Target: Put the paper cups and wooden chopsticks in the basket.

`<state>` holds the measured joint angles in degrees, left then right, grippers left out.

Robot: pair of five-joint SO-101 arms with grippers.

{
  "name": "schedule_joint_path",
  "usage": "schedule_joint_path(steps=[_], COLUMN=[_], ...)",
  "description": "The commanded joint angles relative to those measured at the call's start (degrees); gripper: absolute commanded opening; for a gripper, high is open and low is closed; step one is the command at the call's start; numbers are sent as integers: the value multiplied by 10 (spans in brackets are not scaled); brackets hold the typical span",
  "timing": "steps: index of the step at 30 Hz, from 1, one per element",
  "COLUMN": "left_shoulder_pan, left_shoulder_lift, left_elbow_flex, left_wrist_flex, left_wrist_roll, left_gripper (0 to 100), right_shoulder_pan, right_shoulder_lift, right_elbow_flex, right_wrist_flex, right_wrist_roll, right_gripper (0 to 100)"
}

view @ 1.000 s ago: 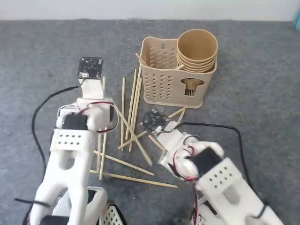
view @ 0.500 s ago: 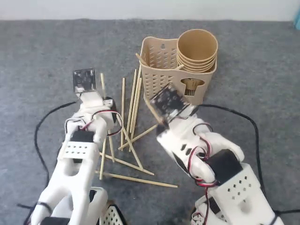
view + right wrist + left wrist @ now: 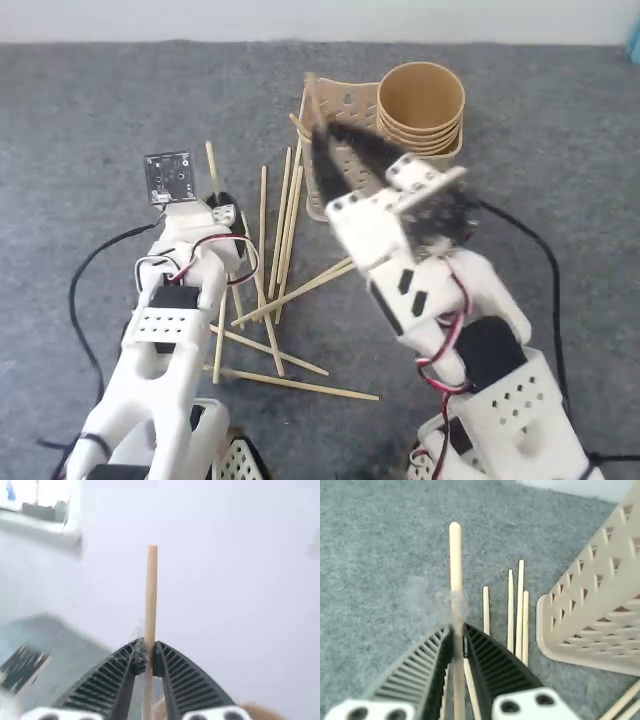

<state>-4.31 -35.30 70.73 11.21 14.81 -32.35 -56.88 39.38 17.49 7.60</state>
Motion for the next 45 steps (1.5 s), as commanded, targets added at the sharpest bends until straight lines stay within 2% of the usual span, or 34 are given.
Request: schedule_joint_path(steps=[1,8,14,20,25,30,33,39,45], left_shoulder_pan=[-5,-5,-5,-5,-23,-23,-23,-21,-21], left_shoulder_lift=[-19,-20,-19,-17,-17,-17,-17,-16,-16], left_elbow_flex=[-2,-2,-2,-2,-5,-5,-5,-4,-4], left_wrist_flex=[-18,-18,-19,-19,-19,-19,-19,-19,-19], left_wrist_roll=[3,-29,-29,-29,-29,-29,-29,-29,-29], left_gripper=[13,13,13,13,13,13,13,13,13], right_shoulder_pan=[47,93,96,115,136,148,151,144,155], right_shoulder_lift=[1,93,146,179,218,252,247,171,65], right_elbow_flex=[-37,-89,-100,-103,-100,-99,-99,-99,-88], right_wrist_flex=[-116,-219,-221,-221,-216,-215,-213,-75,155], right_wrist_roll=[-5,-6,-8,-76,-84,-84,-84,-91,-213], right_gripper=[8,9,9,9,12,124,144,144,143])
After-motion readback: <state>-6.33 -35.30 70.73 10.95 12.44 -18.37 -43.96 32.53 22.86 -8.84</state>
